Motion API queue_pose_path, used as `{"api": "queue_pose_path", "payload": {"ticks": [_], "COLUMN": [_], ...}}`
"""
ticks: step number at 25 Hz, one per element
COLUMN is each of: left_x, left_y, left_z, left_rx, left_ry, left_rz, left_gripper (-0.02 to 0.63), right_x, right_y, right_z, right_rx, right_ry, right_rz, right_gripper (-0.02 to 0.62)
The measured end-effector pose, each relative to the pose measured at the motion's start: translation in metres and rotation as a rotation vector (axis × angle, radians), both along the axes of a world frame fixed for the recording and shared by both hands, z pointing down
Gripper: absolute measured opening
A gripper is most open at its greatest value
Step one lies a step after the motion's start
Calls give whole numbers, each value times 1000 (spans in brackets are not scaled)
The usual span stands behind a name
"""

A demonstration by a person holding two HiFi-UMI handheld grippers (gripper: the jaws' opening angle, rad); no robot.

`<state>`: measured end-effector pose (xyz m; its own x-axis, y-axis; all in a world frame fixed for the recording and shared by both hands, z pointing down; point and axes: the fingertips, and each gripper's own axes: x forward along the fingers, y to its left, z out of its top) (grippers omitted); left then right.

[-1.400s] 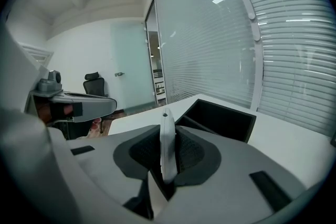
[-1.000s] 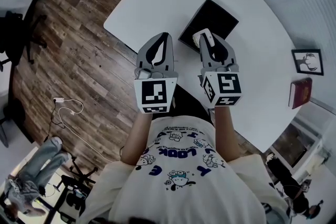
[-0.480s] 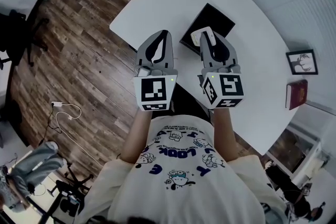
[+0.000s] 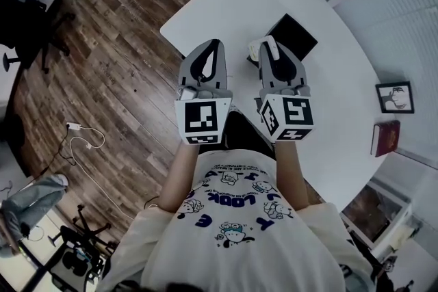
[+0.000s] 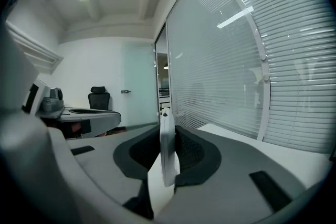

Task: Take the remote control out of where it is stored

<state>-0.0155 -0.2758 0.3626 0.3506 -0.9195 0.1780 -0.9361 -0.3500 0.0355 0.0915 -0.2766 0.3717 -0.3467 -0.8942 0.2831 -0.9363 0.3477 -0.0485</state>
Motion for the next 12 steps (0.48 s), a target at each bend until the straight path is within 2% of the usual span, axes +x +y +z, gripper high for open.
{"api": "queue_pose_path", "payload": {"ticks": [12], "left_x": [-38], "left_y": [9], "left_z": [-2], "left_rx": [-2], "left_ry": [1], "left_rz": [-103], "left_gripper": [18], "right_x": [-42], "right_y": [1], "right_z": [12], "right_rx": [-26], "right_ry": [-9], "right_rz": [-88], "right_gripper": [80]}}
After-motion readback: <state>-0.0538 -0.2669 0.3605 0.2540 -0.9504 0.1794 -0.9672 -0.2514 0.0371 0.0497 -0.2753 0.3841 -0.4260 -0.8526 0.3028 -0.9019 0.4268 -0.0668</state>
